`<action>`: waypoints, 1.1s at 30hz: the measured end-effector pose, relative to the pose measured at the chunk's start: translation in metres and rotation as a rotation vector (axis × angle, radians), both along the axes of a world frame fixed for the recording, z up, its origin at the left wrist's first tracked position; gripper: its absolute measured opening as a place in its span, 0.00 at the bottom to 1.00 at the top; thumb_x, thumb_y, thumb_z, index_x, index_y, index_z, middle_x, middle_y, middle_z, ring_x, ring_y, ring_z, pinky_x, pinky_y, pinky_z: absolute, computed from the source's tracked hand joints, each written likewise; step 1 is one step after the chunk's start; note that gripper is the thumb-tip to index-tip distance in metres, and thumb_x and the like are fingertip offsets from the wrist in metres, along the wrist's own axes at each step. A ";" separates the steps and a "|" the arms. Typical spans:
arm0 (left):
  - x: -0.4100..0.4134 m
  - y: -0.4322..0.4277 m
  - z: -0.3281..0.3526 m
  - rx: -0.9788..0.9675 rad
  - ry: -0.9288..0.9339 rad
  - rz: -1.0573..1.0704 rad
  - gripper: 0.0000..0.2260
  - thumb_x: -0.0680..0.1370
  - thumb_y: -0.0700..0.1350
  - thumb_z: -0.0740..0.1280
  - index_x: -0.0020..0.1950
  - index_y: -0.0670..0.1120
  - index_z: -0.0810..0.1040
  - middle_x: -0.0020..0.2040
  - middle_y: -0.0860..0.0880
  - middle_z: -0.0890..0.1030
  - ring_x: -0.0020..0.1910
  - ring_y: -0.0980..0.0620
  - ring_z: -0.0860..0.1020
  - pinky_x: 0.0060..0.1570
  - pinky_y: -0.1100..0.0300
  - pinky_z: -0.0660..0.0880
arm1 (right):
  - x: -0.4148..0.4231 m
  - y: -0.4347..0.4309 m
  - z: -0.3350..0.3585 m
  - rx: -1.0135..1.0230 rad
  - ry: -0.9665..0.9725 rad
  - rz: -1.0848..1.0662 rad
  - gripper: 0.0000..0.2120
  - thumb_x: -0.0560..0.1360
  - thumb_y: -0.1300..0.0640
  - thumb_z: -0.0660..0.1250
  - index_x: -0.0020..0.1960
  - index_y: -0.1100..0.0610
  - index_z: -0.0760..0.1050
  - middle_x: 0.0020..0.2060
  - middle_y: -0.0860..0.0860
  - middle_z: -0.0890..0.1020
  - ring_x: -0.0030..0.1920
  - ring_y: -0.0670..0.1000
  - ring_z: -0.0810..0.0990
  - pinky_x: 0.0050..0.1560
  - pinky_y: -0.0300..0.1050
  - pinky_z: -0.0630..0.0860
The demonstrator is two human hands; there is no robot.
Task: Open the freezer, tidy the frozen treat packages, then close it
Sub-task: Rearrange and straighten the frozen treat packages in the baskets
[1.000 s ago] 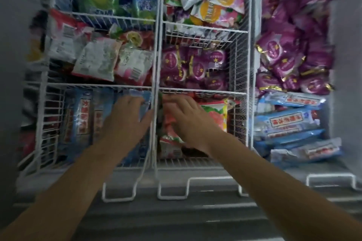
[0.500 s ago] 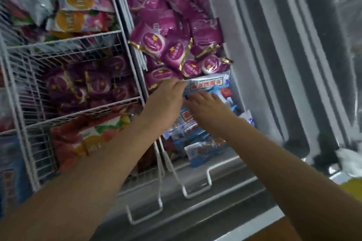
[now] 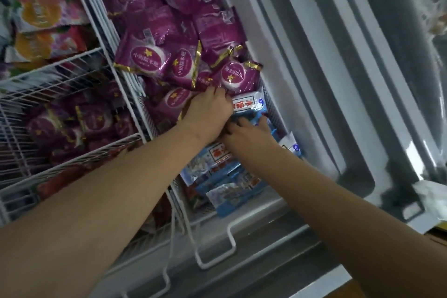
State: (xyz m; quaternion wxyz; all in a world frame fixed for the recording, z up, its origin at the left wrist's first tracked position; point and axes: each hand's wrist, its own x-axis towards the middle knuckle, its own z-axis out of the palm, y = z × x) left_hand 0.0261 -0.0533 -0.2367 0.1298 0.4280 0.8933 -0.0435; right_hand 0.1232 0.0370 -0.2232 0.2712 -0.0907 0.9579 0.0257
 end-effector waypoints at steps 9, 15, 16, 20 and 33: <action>0.003 -0.081 0.053 0.450 -0.174 0.368 0.23 0.72 0.63 0.63 0.51 0.45 0.75 0.46 0.51 0.72 0.46 0.53 0.71 0.37 0.58 0.67 | -0.007 -0.038 0.036 -0.040 -0.004 0.154 0.32 0.71 0.61 0.70 0.72 0.46 0.63 0.69 0.50 0.66 0.69 0.57 0.63 0.59 0.70 0.64; 0.028 -0.231 0.079 0.420 -0.204 0.729 0.17 0.73 0.60 0.68 0.49 0.48 0.75 0.41 0.52 0.70 0.38 0.53 0.71 0.33 0.57 0.70 | -0.032 -0.127 0.066 -0.106 0.029 0.302 0.30 0.70 0.57 0.73 0.68 0.46 0.67 0.60 0.47 0.71 0.61 0.55 0.69 0.56 0.67 0.69; 0.034 -0.264 0.080 0.381 -0.220 0.820 0.16 0.73 0.60 0.69 0.49 0.48 0.76 0.41 0.52 0.71 0.38 0.52 0.72 0.34 0.56 0.71 | -0.036 -0.149 0.069 -0.131 0.042 0.344 0.30 0.69 0.58 0.73 0.68 0.46 0.67 0.60 0.47 0.72 0.61 0.55 0.70 0.56 0.67 0.69; 0.069 -0.393 0.081 0.265 -0.328 1.198 0.11 0.71 0.59 0.72 0.43 0.53 0.77 0.37 0.54 0.79 0.35 0.53 0.78 0.32 0.56 0.75 | -0.044 -0.244 0.073 -0.331 0.121 0.497 0.29 0.66 0.62 0.74 0.64 0.48 0.73 0.57 0.49 0.76 0.59 0.57 0.73 0.57 0.69 0.69; 0.124 -0.559 -0.011 0.005 -0.355 1.591 0.15 0.76 0.52 0.70 0.44 0.41 0.72 0.41 0.42 0.76 0.38 0.42 0.76 0.32 0.54 0.70 | -0.039 -0.481 -0.023 -0.361 -0.061 0.971 0.21 0.80 0.59 0.59 0.73 0.51 0.67 0.71 0.56 0.66 0.73 0.59 0.58 0.74 0.66 0.49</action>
